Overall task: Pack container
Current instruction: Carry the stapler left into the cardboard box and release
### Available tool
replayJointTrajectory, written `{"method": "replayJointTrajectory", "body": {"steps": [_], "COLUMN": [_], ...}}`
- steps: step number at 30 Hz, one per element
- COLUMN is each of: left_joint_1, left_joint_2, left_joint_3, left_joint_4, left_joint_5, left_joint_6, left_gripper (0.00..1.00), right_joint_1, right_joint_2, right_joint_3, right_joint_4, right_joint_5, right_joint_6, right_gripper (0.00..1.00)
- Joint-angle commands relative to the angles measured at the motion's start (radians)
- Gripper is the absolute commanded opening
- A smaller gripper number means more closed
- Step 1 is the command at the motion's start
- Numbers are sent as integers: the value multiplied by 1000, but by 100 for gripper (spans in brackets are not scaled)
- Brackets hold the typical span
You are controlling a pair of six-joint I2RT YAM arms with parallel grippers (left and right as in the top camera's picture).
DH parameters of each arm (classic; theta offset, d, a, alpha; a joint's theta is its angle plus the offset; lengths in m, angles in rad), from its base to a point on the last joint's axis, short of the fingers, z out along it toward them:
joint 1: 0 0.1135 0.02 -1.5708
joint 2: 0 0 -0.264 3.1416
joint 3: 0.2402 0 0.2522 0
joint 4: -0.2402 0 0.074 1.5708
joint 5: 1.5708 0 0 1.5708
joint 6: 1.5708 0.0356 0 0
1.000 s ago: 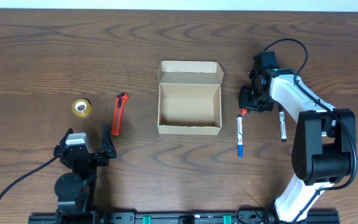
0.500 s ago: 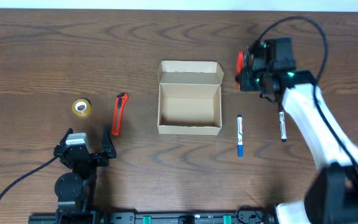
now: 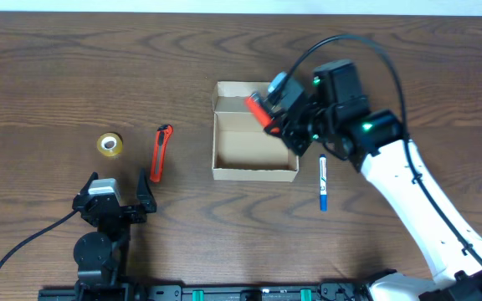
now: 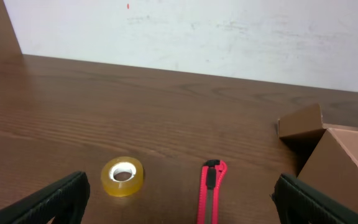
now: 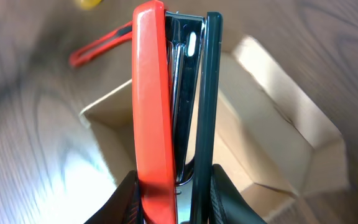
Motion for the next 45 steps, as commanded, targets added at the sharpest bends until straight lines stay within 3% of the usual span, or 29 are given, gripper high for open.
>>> {"method": "replayJointTrajectory", "body": {"steps": [1,4,10,25,38,39,42,45], "left_joint_1": [-4,-4,-4,-4,-4,-4,-4,-4], "left_joint_2": [-6,-6,-6,-6,-6,-6,-6,-6], "left_joint_3": [-28,-28,-28,-28,-28,-28,-28,-28], "left_joint_4": [-23,-23,-23,-23,-23,-23,-23,-23], "left_joint_5": [3,3,3,3,3,3,3,3], "left_joint_6": [-24,-31,-31,-31,-31,-31,-31,-31], "left_gripper": [95,95,95,95,95,95,95,95], "right_joint_1": [49,69,71,71,74,74,74,74], "right_joint_2": [-2,5,81,367,434,435,434,434], "right_joint_3": [8,8,8,8,8,8,9,21], "right_joint_4": [-14,-45,-108,27,24,26,41,48], "right_joint_5": [46,56,171,211,204,204,204,204], "right_joint_6": [-161,-236,-254,-303,-310,-301,-266,-241], "right_gripper": [1,1,1,1,1,3,32,36]}}
